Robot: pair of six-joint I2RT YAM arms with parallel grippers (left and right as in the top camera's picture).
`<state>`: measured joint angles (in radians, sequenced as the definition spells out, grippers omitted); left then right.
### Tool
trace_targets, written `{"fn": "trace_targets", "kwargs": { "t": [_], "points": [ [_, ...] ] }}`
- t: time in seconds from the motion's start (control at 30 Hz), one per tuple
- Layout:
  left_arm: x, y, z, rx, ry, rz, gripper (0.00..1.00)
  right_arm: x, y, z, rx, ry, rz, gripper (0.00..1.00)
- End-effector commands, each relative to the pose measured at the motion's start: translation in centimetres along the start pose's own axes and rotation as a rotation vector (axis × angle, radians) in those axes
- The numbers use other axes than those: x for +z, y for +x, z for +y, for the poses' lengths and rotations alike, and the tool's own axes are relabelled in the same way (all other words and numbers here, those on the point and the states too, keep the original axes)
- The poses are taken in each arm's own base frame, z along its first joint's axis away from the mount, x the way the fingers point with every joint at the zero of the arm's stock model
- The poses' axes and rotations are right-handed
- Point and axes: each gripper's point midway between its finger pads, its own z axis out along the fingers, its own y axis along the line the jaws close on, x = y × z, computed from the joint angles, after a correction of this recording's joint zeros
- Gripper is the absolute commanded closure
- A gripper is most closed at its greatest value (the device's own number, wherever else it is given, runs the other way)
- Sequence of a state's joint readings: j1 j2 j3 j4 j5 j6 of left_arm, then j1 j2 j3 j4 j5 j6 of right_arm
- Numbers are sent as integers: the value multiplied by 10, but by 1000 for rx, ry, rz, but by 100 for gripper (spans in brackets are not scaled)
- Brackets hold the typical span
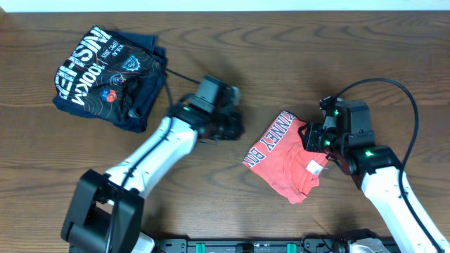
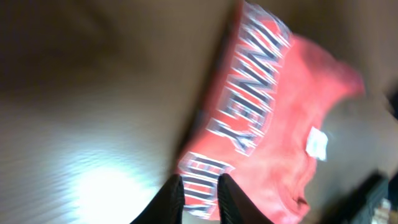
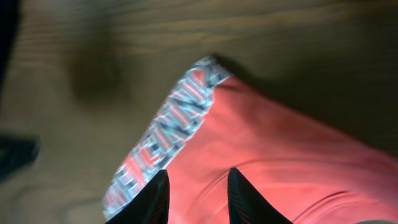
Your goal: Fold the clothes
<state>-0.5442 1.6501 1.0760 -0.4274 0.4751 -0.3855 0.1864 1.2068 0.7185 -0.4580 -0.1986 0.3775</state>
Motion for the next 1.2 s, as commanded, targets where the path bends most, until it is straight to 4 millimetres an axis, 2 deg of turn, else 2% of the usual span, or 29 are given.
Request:
{"fn": "trace_targets", "kwargs": {
  "t": [0.0,0.1,0.2,0.33,0.43,0.5,0.57,0.7,0.8,0.9,0.97,1.03,1.1,1.17],
  "points": [
    [21,23,-10,78,-27,52,81,18,-2,-30,-3,142,2,76],
    [41,40,-14,103,-29,105,82,37,-1,-45,33,168,30,88],
    [61,62,-18,88,-6,192,81,54,11,-69,136,220,92,98],
    [79,83,-3,-11,-59,277,81,54,48,-93,293,308,230,99],
    [88,86,12,-54,-92,298,81,44,75,-100,350,362,335,99],
    [90,78,26,-71,-124,271,81,38,86,-101,356,380,380,99],
    [89,60,44,-90,-169,208,81,34,95,-101,360,393,419,99],
    [78,4,74,-75,-194,37,82,31,106,-89,375,346,480,99],
    [61,-39,82,-41,-159,-66,81,34,109,-73,370,274,506,99],
    [37,-68,73,-6,-81,-102,81,34,104,-64,309,226,490,99],
    [16,-77,64,-5,-53,-103,81,33,93,-54,227,157,455,99],
    [-3,-79,55,7,-54,-93,81,28,78,-37,123,46,398,98],
    [-19,-71,43,10,-53,-74,78,20,59,-19,45,-55,313,97],
    [-28,-56,28,22,-43,-42,78,10,36,-10,8,-95,206,99]
  ]
}}
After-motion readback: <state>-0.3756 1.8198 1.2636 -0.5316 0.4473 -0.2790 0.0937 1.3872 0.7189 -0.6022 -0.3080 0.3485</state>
